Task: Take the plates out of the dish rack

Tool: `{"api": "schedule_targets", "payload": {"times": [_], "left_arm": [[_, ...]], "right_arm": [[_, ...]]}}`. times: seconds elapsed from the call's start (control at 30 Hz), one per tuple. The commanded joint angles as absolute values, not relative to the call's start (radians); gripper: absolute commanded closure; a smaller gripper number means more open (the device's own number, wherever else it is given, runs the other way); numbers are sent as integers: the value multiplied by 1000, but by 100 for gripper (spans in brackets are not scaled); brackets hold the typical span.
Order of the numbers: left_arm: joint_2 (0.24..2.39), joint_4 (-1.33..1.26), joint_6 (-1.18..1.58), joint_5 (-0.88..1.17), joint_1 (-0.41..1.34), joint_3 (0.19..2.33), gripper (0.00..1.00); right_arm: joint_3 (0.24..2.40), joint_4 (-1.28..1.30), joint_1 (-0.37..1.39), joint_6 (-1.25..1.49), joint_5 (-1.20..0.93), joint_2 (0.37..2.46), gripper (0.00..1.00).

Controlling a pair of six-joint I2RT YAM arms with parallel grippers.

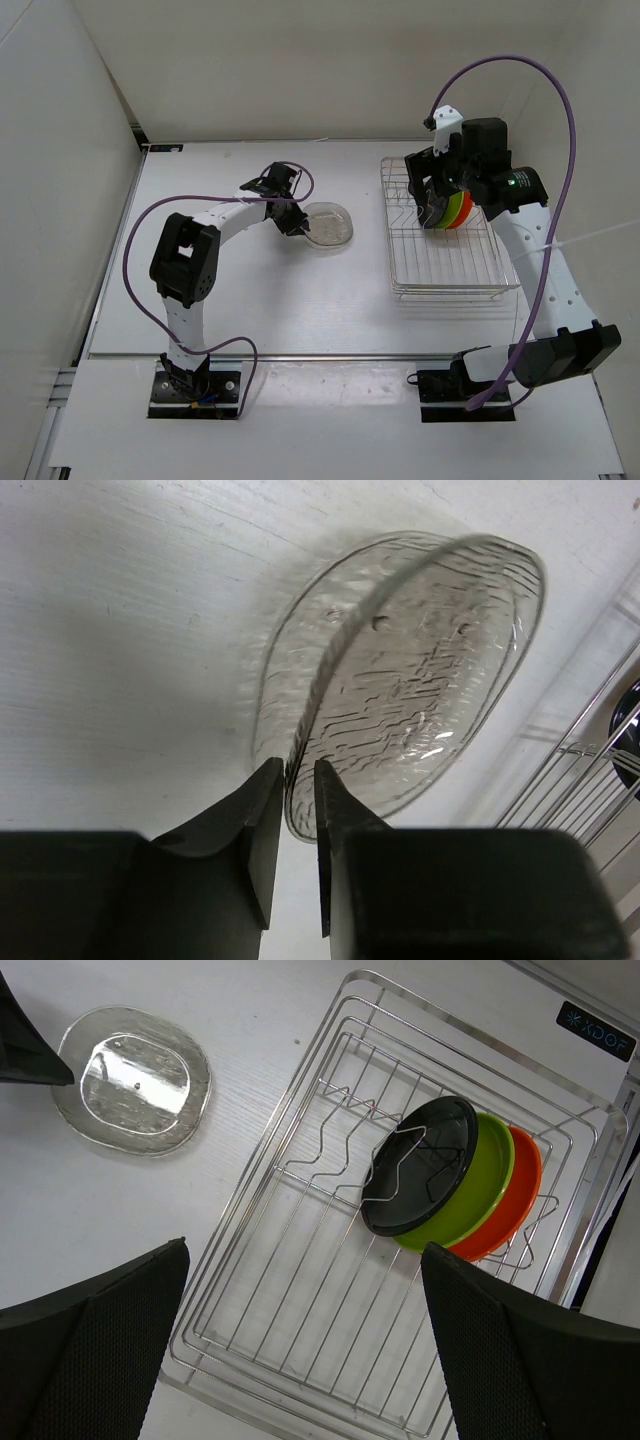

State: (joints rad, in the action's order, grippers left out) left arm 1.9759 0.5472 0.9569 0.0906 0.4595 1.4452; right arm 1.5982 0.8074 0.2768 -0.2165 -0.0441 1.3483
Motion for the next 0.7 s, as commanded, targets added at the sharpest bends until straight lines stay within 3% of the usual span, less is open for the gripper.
{"api": "schedule_targets", "payload": {"times": [0.0,0.47,0.5,0.53,0.67], "left_arm": [[1931,538,953,86,460,1451,70],[1891,538,898,52,460,1463,68],[1879,538,882,20,460,1473,65],[1859,549,864,0,460,1482,50],[1792,571,738,-100,460,1532,20]], "right_arm": [[1594,785,275,-222,-55,1310,0],[1594,785,275,-222,-65,1310,0],[1583,785,265,-222,-55,1310,0],[1583,776,253,-222,-46,1310,0],[1557,752,195,-212,3,1344,0]]}}
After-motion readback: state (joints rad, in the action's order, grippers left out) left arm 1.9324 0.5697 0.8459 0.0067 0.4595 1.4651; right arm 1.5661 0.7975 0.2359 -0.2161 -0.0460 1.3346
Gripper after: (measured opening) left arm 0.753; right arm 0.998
